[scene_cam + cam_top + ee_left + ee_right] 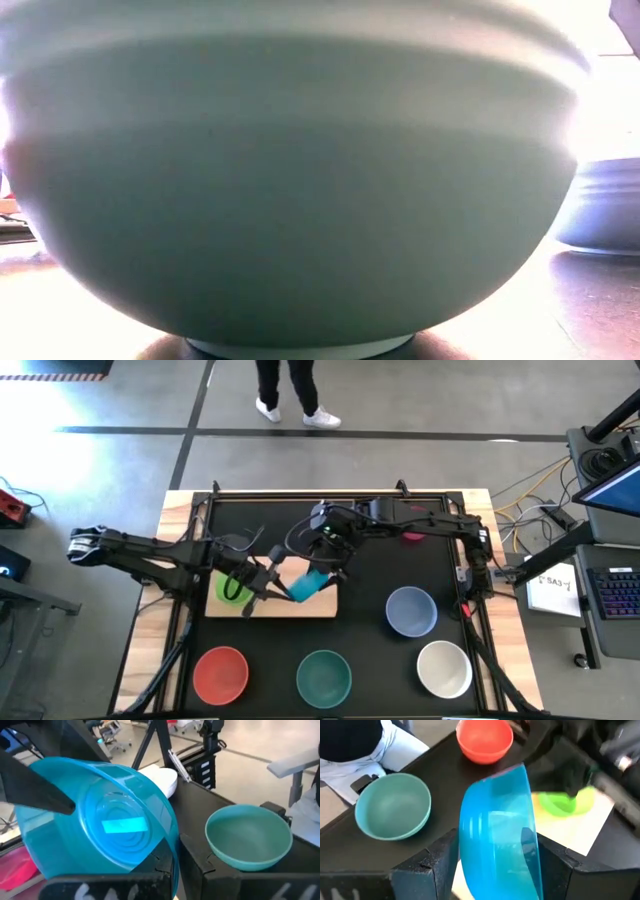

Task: Place and stack bowls onto a shelf
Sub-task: Stack the small blue bowl on top of the small green bowl on the shelf

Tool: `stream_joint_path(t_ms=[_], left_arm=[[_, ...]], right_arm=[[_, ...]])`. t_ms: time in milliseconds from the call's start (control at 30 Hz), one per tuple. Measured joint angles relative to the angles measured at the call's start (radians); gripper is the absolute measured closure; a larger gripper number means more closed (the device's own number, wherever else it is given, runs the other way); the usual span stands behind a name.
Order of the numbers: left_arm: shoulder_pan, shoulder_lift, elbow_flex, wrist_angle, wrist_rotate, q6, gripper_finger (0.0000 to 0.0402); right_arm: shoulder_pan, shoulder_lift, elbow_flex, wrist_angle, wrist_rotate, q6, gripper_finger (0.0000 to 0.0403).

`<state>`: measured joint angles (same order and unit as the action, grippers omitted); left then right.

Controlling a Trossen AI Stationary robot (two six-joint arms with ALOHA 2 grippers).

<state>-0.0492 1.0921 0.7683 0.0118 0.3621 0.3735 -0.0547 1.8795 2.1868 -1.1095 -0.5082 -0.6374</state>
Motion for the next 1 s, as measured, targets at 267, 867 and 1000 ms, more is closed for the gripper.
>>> stream_joint_path(t_ms=[267,867,1000], left_arm=[[0.037,-0.014,0.023,-0.046,-0.044,0.01,0.0401],[0.05,-0.013,0.022,-0.087,-0.055,-0.027,0.0401],[0.05,-0.012,0.022,-0.077,-0.056,-0.023,0.0401]], right_arm=[[0.0,-0.032,0.0,-0.004,0.109,0.028,0.0202],[0.033,-0.012,-0.002,0.005,0.243,0.183,0.0201],[0.032,-0.011,-0.002,-0.01,0.18,0.192,0.0201]])
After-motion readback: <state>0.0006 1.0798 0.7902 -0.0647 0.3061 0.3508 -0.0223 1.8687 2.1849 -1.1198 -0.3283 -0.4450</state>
